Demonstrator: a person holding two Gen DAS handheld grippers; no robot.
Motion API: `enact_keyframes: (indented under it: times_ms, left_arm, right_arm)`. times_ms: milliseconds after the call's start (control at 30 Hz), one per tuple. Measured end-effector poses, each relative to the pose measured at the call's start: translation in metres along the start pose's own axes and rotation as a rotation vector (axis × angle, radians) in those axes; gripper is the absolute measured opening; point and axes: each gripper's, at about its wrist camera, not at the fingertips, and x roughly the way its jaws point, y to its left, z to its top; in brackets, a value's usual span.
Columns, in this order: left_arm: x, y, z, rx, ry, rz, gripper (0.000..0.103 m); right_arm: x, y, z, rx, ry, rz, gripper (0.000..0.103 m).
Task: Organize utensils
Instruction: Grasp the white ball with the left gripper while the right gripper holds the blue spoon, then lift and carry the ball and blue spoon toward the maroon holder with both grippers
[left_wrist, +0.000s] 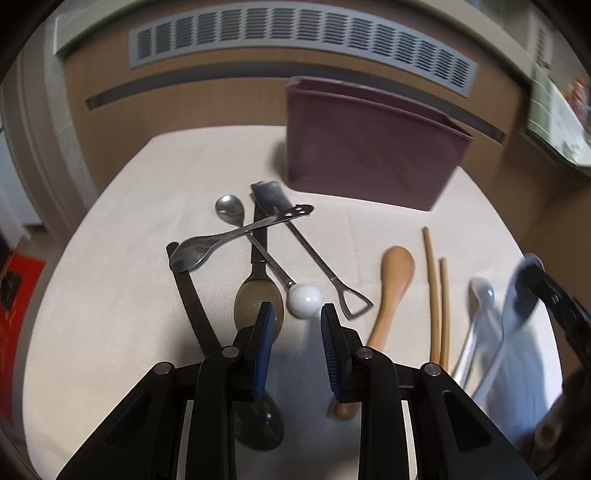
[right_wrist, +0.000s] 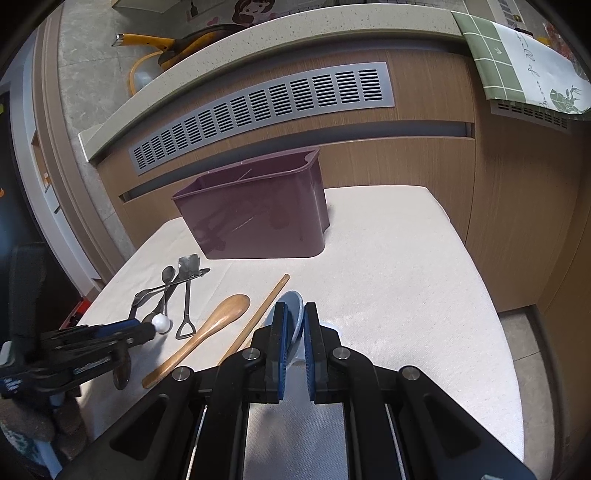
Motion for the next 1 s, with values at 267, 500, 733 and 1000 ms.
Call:
enact_keyframes:
  times_ms: [267,500,733,1000]
  left_arm:
    - [0.019,-0.008,0.008,-0.034,0.022,0.014,0.027]
    - [0.007,0.006,0.010,-0.024,-0.032,-0.015,0.022]
    - [-0.072,0.023,0.028,0.067,-0.286,-0.044,0.022]
    - [-0.111,0.041,0.042,0.048,-0.320,-0.148,0.022]
  right_arm:
    - [0.003,-0.001,-0.002,0.008,0.007,0.007,0.008]
    - [-0.005,0.004,0.003,-0.021,-0.032,-0.018,0.008]
    - [-0.019,0.012,0.023,-0.060,-0.101,-0.033,0.007]
    - [-0.017,0.006,0.026,-0.037,-0.016,0.006,0.007]
